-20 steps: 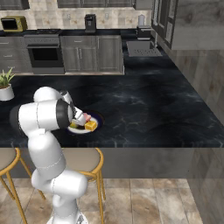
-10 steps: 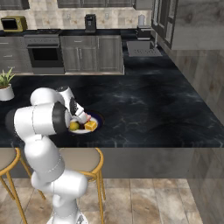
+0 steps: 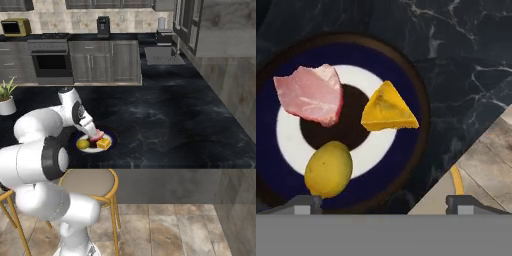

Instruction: Take the cheese, steak, and lemon from the fridge and place them on the plate on the dining counter to create an appetizer plate.

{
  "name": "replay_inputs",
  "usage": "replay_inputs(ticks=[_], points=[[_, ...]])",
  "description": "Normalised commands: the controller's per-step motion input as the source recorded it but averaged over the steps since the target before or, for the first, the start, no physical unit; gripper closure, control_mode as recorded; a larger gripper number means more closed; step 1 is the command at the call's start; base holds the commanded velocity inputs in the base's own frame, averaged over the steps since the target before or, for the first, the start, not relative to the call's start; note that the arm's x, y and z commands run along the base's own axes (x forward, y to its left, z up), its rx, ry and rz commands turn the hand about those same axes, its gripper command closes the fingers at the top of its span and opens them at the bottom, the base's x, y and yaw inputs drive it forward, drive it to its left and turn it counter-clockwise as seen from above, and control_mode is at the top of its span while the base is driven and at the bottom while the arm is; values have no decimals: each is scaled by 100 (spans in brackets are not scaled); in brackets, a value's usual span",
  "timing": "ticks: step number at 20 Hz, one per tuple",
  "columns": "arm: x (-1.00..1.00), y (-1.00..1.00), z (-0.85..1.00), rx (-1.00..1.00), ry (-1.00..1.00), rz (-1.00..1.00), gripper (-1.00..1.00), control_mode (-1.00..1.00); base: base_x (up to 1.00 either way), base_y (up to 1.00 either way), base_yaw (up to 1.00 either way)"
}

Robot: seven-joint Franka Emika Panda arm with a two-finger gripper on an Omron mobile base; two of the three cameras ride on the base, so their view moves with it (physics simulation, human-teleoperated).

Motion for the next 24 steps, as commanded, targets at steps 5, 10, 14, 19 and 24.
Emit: replay_inputs(ticks=[5,10,14,19,24], points=[[-100,-32,39,1,-5,-1,-100,-100,0,0,0],[-100,-18,46,0,-13,0,-100,-100,0,0,0],[-98,0,62,0,-16,0,-100,-100,0,0,0],[-78,0,66,-1,-18,0,-100,-100,0,0,0],[-43,15,50,-6,-14,0,-100,-100,0,0,0]])
